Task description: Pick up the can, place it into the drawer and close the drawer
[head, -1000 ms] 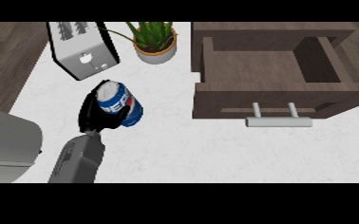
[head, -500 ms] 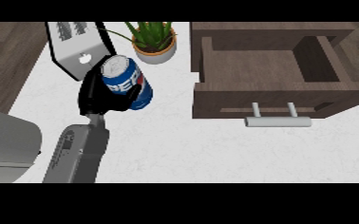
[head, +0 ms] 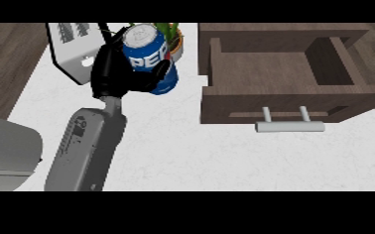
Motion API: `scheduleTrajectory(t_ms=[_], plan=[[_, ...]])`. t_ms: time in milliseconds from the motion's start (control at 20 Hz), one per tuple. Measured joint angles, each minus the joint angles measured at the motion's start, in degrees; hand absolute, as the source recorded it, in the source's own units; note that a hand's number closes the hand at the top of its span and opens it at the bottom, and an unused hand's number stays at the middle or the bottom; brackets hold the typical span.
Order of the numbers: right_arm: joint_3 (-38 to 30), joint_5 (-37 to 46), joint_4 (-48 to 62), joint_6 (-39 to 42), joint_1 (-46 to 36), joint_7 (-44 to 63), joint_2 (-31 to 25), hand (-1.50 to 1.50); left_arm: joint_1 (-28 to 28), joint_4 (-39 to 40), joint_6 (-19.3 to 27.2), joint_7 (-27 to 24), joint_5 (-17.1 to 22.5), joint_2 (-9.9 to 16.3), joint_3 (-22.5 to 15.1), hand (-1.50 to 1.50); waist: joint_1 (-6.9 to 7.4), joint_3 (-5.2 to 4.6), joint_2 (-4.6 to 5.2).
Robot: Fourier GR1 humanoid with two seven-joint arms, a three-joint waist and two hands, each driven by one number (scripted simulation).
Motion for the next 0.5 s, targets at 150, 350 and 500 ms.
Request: scheduleTrajectory(t_ms=[150, 350, 500], plan=[[-1.4, -1.0, 1.1, -0.3, -1.5, 0.9, -1.9, -1.50, -4.4, 0.3, 2.8, 3.0, -1.0, 0.0, -1.0, 1.50, -0.02, 0.01, 0.03], [-1.0, -0.7, 0.6, -0.3, -1.3, 1.0, -1.0, -1.50, -7.8, 0.4, 6.5, 5.2, -1.3, -0.1, -3.3, 1.50, -0.09, 0.00, 0.04], [-0.5, -0.5, 1.2, -0.1, -1.4, 0.4, -0.8, -1.50, -11.6, 2.7, 9.0, 6.0, -1.0, -0.1, -4.4, 1.50, -0.23, -0.01, 0.07]])
